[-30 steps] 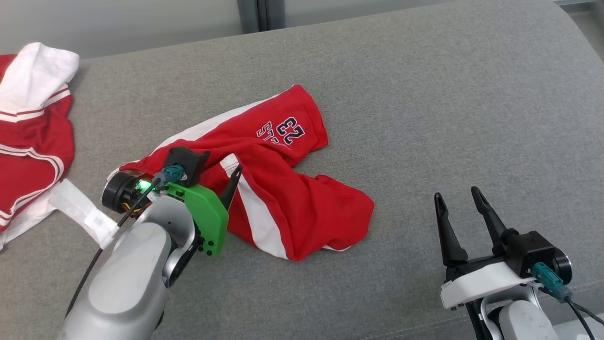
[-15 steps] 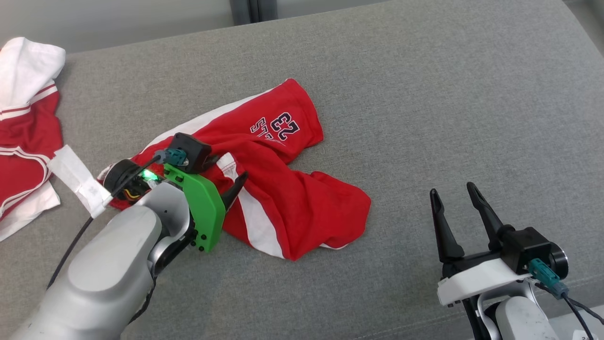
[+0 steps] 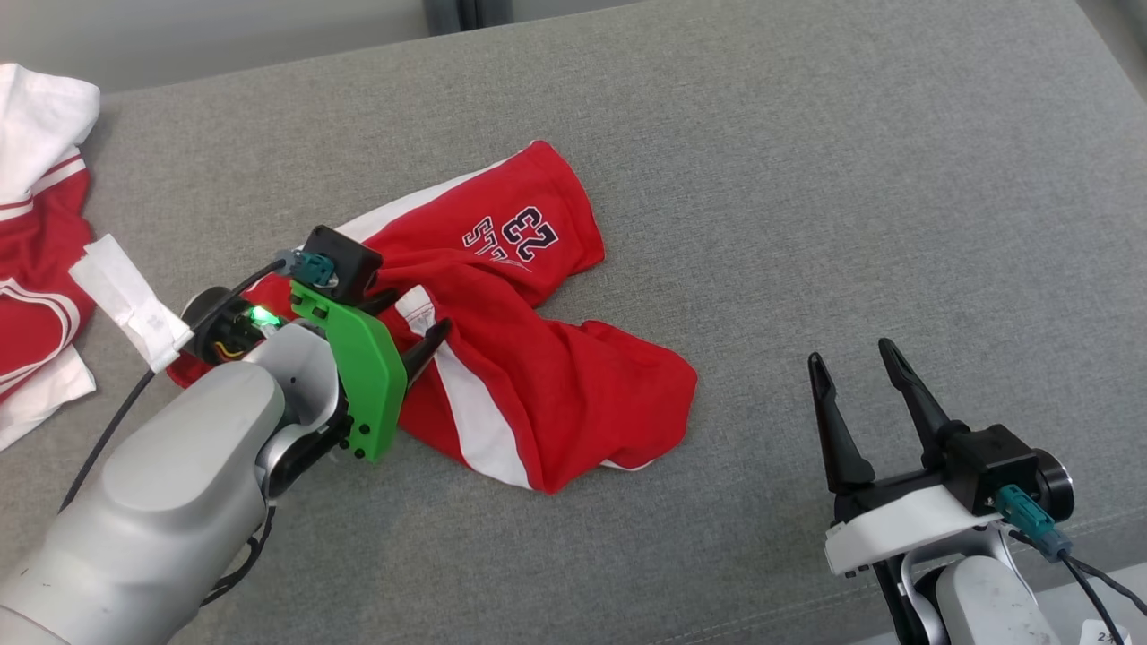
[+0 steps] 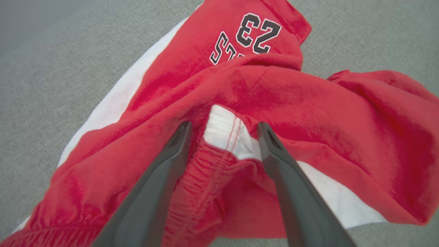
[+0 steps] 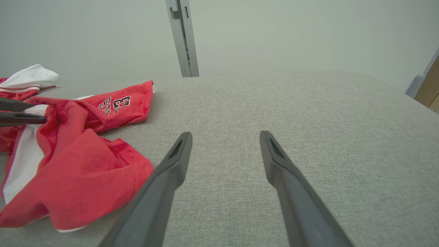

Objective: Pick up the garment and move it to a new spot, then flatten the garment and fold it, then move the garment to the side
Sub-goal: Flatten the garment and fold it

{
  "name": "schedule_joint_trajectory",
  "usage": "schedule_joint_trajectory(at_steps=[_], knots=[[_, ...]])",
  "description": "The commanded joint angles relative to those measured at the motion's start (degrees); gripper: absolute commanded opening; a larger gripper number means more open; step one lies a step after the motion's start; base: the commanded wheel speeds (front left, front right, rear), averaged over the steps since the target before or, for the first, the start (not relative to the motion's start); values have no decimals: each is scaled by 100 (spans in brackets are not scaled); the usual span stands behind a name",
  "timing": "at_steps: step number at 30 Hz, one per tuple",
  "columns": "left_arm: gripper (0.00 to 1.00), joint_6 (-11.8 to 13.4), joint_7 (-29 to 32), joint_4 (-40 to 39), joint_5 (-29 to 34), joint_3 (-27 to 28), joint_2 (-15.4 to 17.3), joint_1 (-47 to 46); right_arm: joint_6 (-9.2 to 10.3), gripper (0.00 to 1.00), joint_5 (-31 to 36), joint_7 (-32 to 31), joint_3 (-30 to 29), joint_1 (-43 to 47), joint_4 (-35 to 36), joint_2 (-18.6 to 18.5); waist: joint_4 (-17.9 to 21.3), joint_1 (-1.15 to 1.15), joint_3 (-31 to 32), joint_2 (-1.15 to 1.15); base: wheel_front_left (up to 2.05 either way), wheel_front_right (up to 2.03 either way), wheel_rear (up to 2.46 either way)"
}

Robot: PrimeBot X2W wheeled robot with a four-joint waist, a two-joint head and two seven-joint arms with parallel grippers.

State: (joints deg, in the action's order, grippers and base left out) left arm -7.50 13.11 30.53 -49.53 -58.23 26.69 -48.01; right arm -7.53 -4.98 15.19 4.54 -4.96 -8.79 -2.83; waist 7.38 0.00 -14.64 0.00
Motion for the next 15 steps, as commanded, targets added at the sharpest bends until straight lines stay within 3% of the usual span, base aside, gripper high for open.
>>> schedule_joint_trajectory(at_steps=[1, 3, 4, 5, 10, 15], knots=[[49, 4, 17, -17, -119, -90, 36, -96, 8, 100, 24, -8, -6, 19, 15, -11, -5, 0, -4, 0, 0, 0, 0], [21, 4, -30, -41, -229, -229, 73, -134, 8, 100, 21, -8, -33, 27, 15, -11, -26, 0, 3, 0, 0, 0, 0], [18, 4, -52, -54, -269, -291, 91, -142, 8, 100, 24, -8, -44, 32, 12, -11, -39, 0, 8, 0, 0, 0, 0], [0, 4, -81, -62, -300, -363, 106, -165, 8, 100, 27, -8, -54, 36, 9, -11, -55, 0, 15, 0, 0, 0, 0], [0, 4, -225, -133, -451, -633, 129, -252, 8, 100, 51, -8, -72, 63, 6, -10, -164, 0, 67, 0, 0, 0, 0], [0, 3, -493, -207, -742, -562, 70, -380, 8, 100, 15, -8, -36, 25, -32, -11, -220, 0, 115, 0, 0, 0, 0]])
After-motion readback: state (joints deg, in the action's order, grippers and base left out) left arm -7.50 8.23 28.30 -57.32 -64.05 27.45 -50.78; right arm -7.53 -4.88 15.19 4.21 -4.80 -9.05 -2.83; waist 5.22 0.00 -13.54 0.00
